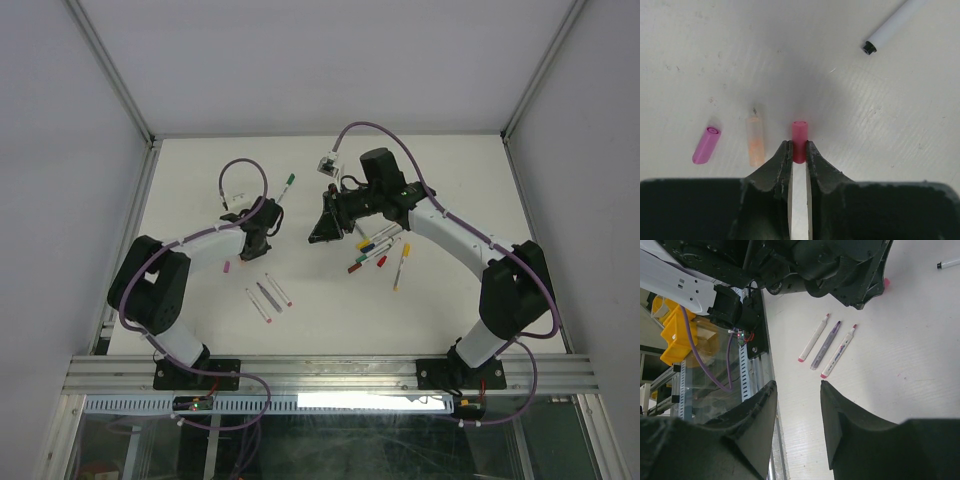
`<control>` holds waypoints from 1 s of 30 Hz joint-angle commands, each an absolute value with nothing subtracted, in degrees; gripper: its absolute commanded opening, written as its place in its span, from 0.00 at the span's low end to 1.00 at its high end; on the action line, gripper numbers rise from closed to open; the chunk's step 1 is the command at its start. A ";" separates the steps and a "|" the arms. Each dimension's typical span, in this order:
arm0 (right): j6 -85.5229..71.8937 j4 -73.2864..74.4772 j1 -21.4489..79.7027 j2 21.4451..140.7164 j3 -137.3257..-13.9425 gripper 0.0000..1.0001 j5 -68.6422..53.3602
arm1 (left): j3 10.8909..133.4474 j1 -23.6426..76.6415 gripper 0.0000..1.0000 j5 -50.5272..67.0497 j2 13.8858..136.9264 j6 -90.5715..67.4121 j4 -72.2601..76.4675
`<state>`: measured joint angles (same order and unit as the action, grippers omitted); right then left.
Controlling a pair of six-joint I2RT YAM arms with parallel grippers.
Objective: Open the pen caps
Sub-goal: Adjust the pen cap at the center of the board.
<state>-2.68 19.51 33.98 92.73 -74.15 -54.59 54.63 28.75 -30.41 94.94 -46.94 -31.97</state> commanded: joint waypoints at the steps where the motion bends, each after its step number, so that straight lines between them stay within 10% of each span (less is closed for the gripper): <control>1: -3.07 16.96 33.67 90.79 -73.99 0.43 -56.34 | 54.34 28.21 0.13 -30.87 93.17 -47.30 -31.09; 17: -2.69 16.96 33.42 90.46 -73.89 0.43 -56.62 | 56.74 28.21 0.37 -30.62 87.05 -42.45 -30.26; 23: -1.16 17.46 32.13 90.22 -73.87 0.43 -57.91 | 55.00 26.83 0.76 -22.09 86.78 -25.07 -14.82; 30: 0.42 18.66 30.64 90.92 -74.35 0.43 -58.39 | 59.90 18.96 0.77 -6.33 93.42 -14.76 -8.24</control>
<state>-1.32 19.35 31.40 92.73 -73.34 -56.45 55.51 22.44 -15.66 90.26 -23.31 -15.07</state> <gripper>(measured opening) 0.430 0.788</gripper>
